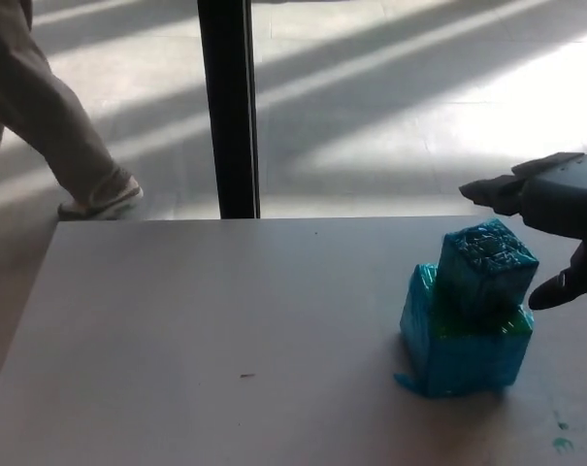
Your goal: The robot uses its right hand to pick up the small cube kept on the middle on the desk and place it on the bigger cube kept next to it
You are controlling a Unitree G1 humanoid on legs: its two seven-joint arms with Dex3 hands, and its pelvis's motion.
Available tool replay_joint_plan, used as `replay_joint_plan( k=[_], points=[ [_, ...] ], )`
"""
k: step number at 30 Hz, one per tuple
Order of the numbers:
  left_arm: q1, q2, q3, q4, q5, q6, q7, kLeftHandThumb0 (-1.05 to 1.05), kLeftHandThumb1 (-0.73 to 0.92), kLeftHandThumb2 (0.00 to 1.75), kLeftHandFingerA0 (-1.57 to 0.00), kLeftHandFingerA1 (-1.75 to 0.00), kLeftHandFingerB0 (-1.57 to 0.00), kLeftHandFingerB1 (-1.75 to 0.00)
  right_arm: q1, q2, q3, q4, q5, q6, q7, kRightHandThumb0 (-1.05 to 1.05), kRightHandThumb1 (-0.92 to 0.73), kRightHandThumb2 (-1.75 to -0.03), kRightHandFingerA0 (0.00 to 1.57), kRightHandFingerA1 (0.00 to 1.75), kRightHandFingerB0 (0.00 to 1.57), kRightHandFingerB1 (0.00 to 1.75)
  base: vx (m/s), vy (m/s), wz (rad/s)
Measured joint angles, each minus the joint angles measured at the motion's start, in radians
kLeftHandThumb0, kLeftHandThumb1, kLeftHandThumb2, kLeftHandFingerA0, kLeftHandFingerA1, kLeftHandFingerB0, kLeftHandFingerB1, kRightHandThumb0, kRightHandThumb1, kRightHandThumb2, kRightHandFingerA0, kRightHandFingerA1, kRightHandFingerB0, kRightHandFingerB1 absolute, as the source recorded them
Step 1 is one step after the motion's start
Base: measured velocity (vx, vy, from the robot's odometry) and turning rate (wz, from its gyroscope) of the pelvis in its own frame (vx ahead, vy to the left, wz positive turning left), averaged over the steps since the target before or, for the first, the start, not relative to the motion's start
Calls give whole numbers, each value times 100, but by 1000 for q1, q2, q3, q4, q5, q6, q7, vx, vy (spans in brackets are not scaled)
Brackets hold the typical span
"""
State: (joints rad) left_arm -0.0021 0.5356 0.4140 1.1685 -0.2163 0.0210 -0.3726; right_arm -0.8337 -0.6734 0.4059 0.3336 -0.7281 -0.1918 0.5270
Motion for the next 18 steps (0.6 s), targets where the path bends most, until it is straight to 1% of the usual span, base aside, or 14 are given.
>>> replay_joint_plan(
  k=[1, 2, 3, 6, 7, 9, 10, 11, 12, 13, 14, 17, 18],
  points=[
    [-1, 0, -1, 4, 0, 0, 1, -73, 70, 61, -52, -59, -52, -40, -4, -1, -13, -3, 4, 2, 5, -86, -51, -56, 0, 0, 0, 0, 0, 0, 0],
    [-2, 0, -4, 6, 1, 0, 2, -73, 70, 61, -52, -59, -52, -40, -10, -2, -26, -4, 8, 6, 9, -86, -51, -56, 0, 0, 0, 0, 0, 0, 0],
    [-2, 0, -6, 7, 2, -1, 3, -73, 72, 62, -48, -54, -45, -38, -14, -4, -33, -5, 9, 8, 12, -84, -52, -57, 0, 0, 0, 0, 0, 0, 0],
    [2, 1, -13, 1, 6, -1, 4, -72, 71, 61, -51, -56, -45, -39, -55, -32, -90, 11, 32, 15, 32, -89, -52, -57, 0, 0, 0, 0, 0, 0, 0],
    [3, 1, -13, -1, 5, -1, 5, -72, 70, 62, -47, -55, -44, -38, -66, -47, -109, 21, 41, 13, 36, -90, -51, -57, 0, 0, 0, 0, 0, 0, 0],
    [6, 1, -12, -3, 5, -1, 6, -72, 70, 62, -47, -57, -45, -39, -77, -78, -139, 43, 57, 10, 44, -88, -51, -57, 0, 0, 0, 1, 0, 0, 0],
    [8, 1, -12, -5, 5, -1, 6, -73, 71, 62, -48, -55, -45, -38, -78, -90, -149, 52, 62, 10, 46, -90, -43, -81, 0, 1, 0, 2, 0, 0, 0],
    [9, 1, -12, -6, 5, -1, 6, -73, 71, 62, -47, -55, -45, -38, -78, -107, -163, 68, 70, 8, 47, -91, -48, -84, 0, 0, 0, 0, 0, 0, 0],
    [9, 1, -12, -7, 5, -1, 6, -72, 71, 62, -44, -53, -44, -38, -77, -119, -176, 84, 77, 3, 47, -91, -48, -84, 0, 0, 0, 2, 0, 0, 0],
    [11, 1, -12, -8, 5, -1, 5, -70, 70, 61, -47, -52, -47, -38, -76, -141, -198, 114, 88, -1, 46, -89, -48, -84, 0, 0, 0, 6, 0, 0, 0],
    [12, 1, -11, -8, 5, -1, 5, -70, 70, 61, -46, -55, -46, -39, -75, -151, -209, 128, 93, -4, 45, -95, -56, -89, 0, 5, 0, 0, 0, 0, 0],
    [17, 1, -9, -15, 4, 0, 6, -71, 70, 61, -46, -55, -46, -39, -44, -200, -277, 190, 126, -14, 34, -94, -56, -88, 0, 5, 0, 0, 0, 0, 0],
    [18, 1, -8, -17, 4, 0, 6, -70, 71, 62, -46, -54, -44, -38, -30, -211, -296, 203, 136, -16, 30, -92, -56, -86, 0, 7, 6, 0, 0, 0, 0]
  ],
)
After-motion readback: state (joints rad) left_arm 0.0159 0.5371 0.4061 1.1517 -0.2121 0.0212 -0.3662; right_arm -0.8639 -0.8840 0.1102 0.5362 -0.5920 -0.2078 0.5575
